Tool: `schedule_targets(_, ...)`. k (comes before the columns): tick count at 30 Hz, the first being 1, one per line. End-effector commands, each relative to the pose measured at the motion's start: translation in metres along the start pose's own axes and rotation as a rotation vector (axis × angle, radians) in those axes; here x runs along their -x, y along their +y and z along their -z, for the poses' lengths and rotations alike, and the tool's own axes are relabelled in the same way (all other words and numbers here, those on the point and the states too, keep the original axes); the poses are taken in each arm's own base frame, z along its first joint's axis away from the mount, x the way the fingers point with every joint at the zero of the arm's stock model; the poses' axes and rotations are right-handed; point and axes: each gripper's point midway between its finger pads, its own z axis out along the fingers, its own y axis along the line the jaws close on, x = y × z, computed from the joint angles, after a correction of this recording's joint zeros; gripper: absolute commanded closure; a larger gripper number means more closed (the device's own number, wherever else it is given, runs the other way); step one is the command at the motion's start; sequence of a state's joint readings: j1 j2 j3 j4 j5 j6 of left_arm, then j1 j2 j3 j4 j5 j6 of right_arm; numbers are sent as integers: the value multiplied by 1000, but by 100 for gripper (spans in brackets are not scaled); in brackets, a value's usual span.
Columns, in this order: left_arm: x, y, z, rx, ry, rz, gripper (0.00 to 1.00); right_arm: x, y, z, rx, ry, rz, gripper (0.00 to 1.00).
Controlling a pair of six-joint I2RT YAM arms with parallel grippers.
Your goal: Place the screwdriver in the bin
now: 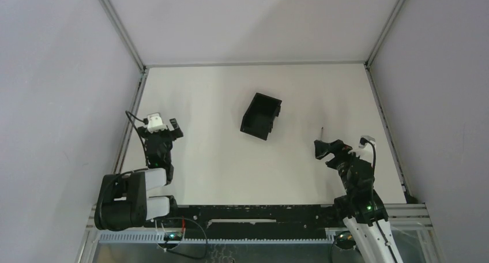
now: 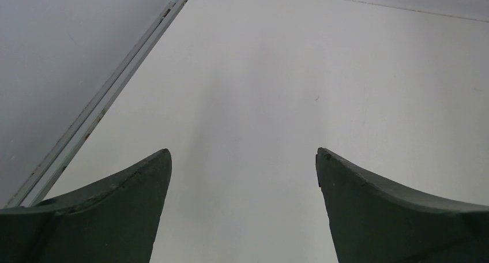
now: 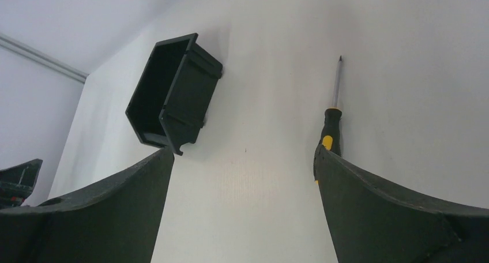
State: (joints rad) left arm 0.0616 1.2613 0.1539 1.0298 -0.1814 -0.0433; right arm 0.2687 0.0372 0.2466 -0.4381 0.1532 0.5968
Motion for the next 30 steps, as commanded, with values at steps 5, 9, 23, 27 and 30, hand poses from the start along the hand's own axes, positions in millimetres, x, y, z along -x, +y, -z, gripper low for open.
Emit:
schedule_targets(5, 24, -2, -9, 0, -69, -4, 0, 37, 22, 1, 16, -55, 22, 0)
schedule_targets(9, 25, -2, -9, 1, -70, -3, 0, 64, 57, 0, 113, -52, 135, 4)
schedule_targets(23, 24, -2, -9, 0, -69, -4, 0, 19, -23, -85, -555, 754, 287, 14)
schedule_targets(27, 25, -2, -9, 0, -69, -3, 0, -13, -51, -96, -633, 871, 285, 18)
schedule_targets(30, 25, -2, -9, 0, -70, -3, 0, -34, -72, -102, -669, 934, 276, 22)
